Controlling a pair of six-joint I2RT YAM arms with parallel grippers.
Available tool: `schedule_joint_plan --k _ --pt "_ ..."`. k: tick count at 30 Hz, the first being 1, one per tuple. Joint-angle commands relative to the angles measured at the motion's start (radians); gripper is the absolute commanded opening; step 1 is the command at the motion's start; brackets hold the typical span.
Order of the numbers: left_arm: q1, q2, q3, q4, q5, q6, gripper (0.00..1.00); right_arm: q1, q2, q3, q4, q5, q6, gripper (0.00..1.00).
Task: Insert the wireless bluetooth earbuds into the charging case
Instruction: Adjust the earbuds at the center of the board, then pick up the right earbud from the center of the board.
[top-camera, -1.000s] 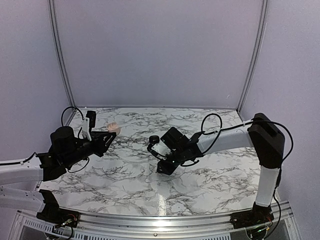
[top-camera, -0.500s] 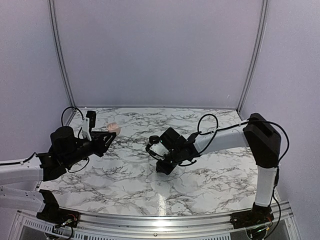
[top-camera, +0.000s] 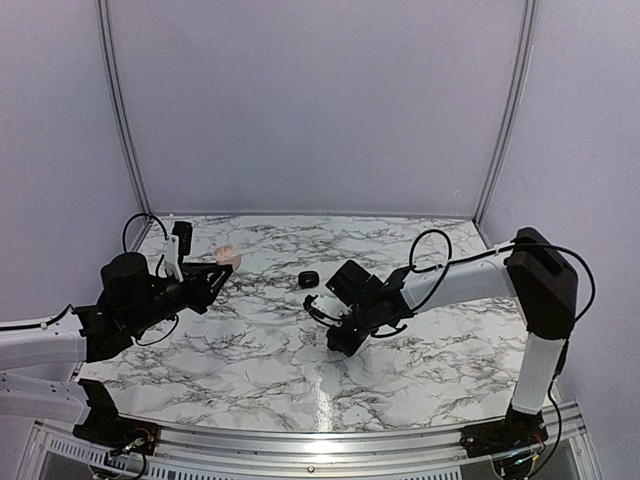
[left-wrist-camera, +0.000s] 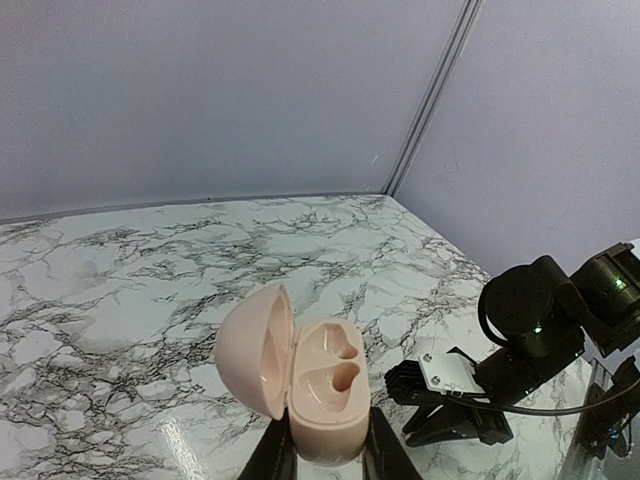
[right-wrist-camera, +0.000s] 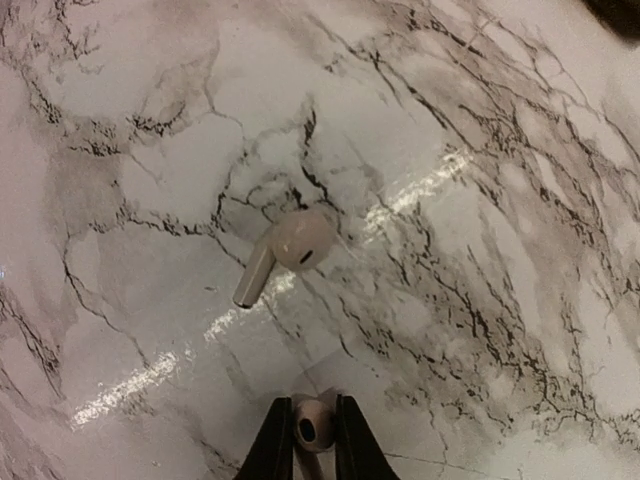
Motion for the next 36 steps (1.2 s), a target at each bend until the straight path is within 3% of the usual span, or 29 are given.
schedule_joint_plan --k 1,8,13,26,36 --pt "0.005 0.000 0.032 0.046 0.012 0.017 0.00 -0.005 -0.035 -0.033 -0.082 0.025 -0.004 0.09" --pt "0.004 0.007 0.037 0.047 0.022 0.018 0.00 -0.001 -0.084 -0.026 -0.186 -0.013 -0.003 0.25" --pt "0.006 0.014 0.042 0.046 0.029 0.019 0.00 0.007 -0.091 0.038 -0.275 0.025 -0.030 0.30" --pt "0.007 0.004 0.034 0.047 0.031 0.024 0.00 0.011 0.016 0.161 -0.313 0.026 -0.072 0.32" --pt "0.006 0.021 0.060 0.046 0.098 0.005 0.00 0.011 0.049 0.152 -0.331 0.032 -0.085 0.21"
